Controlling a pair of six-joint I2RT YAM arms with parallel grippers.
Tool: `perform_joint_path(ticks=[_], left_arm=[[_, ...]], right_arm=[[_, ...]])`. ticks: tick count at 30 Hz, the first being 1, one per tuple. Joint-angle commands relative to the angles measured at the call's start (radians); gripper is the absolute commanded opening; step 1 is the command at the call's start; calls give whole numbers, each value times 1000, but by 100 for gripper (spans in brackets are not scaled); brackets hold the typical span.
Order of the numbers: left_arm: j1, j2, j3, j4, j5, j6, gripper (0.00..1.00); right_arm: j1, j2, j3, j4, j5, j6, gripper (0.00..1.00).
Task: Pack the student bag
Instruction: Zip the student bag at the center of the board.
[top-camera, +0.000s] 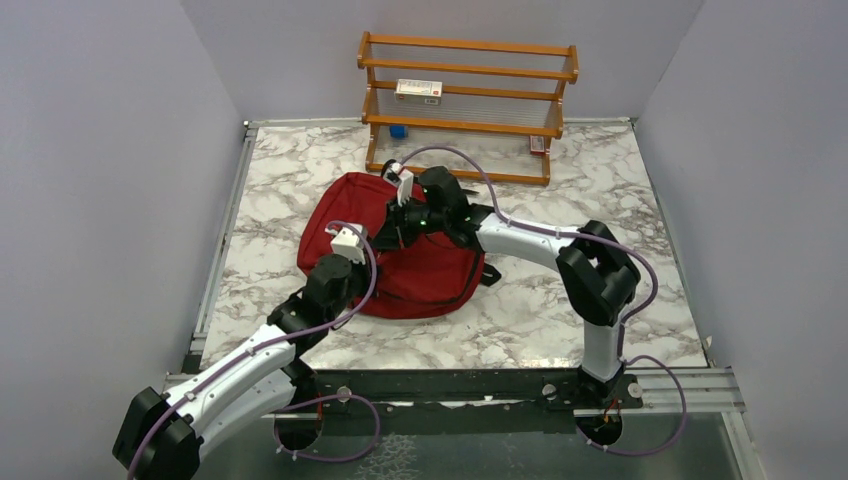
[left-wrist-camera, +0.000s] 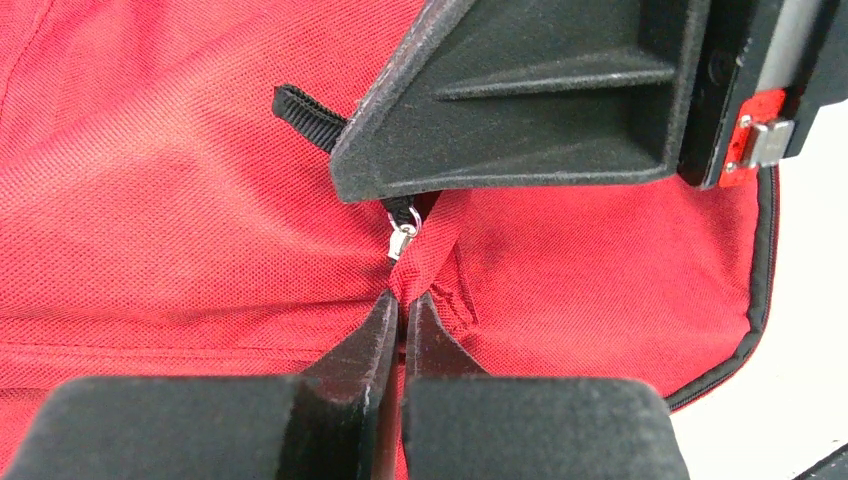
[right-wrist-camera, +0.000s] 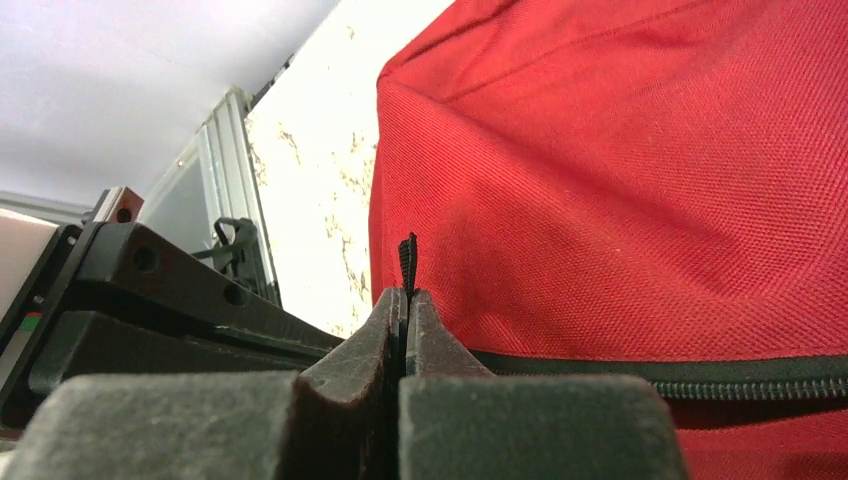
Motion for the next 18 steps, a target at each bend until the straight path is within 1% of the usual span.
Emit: perform_joint_path(ticks=[1,4,12,18], left_arm=[[-4,-19,-13,-4,-5,-19,0],[-3,-16,-12,-25,-4,-24,0],[-3,-18,-11,-35,2,-30,0],[-3,-23,-14,-40,5,-34,0]], right_arm=[[-2,-73,-64,251,75,43,1],[-5,-86,-104,352,84,75,1],[-24,-91,-138,426,261,59,1],[-64,-84,-168,502,325,81,0]])
